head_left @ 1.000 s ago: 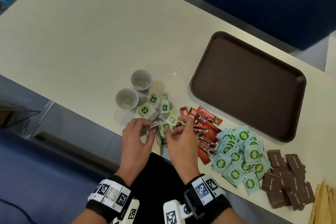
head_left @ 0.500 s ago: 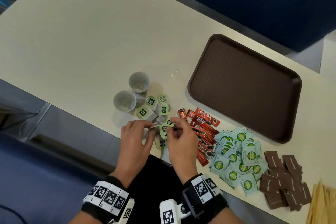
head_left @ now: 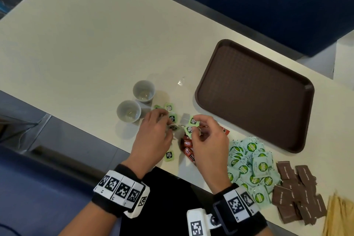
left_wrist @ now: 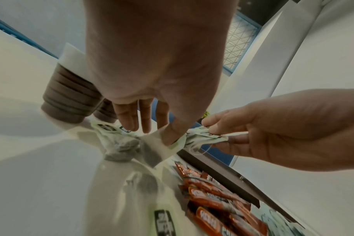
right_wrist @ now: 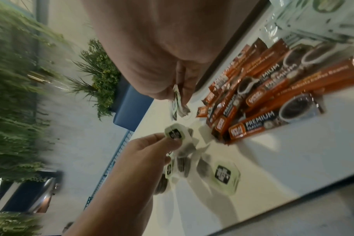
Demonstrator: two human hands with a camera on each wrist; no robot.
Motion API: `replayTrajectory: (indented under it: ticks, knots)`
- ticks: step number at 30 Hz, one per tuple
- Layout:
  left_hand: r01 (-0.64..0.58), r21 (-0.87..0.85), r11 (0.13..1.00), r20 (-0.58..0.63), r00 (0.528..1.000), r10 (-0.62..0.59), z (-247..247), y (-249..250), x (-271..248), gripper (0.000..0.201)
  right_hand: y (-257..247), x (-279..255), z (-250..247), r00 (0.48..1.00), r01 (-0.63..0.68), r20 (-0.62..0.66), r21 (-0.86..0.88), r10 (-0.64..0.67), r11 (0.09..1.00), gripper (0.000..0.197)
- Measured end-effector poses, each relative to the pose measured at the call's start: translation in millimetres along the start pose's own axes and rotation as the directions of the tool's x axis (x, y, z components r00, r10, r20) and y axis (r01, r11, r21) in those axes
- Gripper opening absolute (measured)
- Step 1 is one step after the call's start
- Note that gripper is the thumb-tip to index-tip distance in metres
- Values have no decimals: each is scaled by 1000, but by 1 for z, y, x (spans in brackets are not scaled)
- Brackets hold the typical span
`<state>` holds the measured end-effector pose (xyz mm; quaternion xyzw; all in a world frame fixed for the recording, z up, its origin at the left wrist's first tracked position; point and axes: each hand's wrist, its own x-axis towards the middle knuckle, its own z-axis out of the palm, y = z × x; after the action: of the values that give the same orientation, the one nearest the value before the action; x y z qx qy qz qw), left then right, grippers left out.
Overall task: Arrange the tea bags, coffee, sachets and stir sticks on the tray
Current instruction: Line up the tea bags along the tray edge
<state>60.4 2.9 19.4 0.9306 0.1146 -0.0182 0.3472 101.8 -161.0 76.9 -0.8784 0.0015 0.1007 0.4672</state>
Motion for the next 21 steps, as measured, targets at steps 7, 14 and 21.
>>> replayTrajectory:
  ticks: [7,14,21]
  knots:
    - [-16,128,992,94,996,3,1,4,22,16,3,11,-31,1000,22,14,-39,-21,999,28]
    - [-84,83,993,-6,996,85,-5,2,25,13,10,20,-39,999,20,46,-57,-17,998,30]
    - [37,-174,984,38,999,-30,-9,9,32,27,4,31,-39,990,41,140,-66,-31,997,31]
